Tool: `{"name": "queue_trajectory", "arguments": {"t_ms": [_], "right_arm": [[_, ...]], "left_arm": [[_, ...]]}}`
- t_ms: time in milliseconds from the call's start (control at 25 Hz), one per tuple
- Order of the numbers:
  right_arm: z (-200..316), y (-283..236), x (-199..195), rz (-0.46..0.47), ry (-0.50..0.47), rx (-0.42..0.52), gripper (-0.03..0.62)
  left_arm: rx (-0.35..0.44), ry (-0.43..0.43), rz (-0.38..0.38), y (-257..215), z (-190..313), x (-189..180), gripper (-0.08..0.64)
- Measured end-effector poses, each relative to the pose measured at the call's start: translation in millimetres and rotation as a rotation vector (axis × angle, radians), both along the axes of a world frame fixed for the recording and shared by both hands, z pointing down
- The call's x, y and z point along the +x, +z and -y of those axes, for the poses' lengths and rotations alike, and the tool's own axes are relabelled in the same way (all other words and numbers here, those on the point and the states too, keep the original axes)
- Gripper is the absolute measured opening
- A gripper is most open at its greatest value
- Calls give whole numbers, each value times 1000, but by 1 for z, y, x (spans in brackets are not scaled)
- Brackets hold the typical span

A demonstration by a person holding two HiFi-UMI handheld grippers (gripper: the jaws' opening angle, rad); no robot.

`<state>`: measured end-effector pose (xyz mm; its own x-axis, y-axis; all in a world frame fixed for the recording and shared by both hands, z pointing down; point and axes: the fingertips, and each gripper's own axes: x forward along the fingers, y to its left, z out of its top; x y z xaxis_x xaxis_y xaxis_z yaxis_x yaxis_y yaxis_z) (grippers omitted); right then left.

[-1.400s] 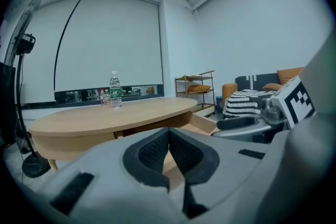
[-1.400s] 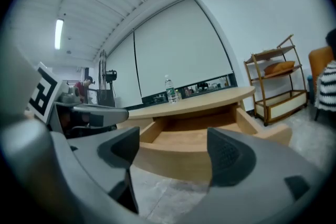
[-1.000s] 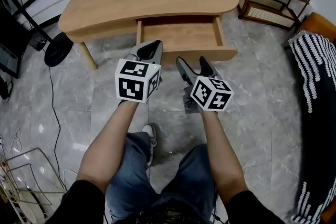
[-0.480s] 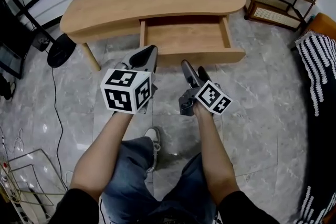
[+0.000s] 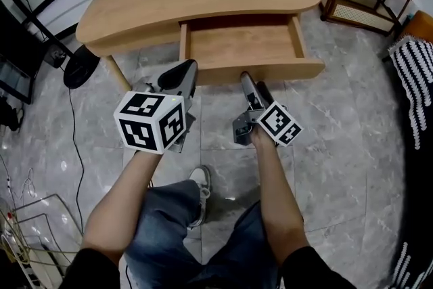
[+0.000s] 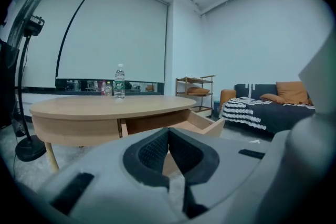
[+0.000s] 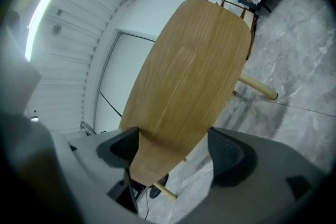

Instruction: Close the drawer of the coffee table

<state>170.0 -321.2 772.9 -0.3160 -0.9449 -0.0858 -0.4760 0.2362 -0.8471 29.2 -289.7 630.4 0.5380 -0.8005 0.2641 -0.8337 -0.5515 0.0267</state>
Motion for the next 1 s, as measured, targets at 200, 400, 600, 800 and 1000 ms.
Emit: {"name": "queue_trajectory", "arguments": {"t_ms": [200,400,600,800,1000], "right_arm": [[6,3,-2,45,-26,11,445],[9,-1,-6,83,-80,66,425],[9,-5,-7,81,-97,42,420],[10,-17,-4,84,-90,-3,420],[11,-22,-3,91,-90,-53,422]], "left_arm": [[-3,-10,8,2,4,-6,3],[-4,-3,16,4,7,-7,3],[1,-3,25,6,10,-4,3],[16,-1,28,1,11,4,3],[19,-8,50,3,12,3,3]]}}
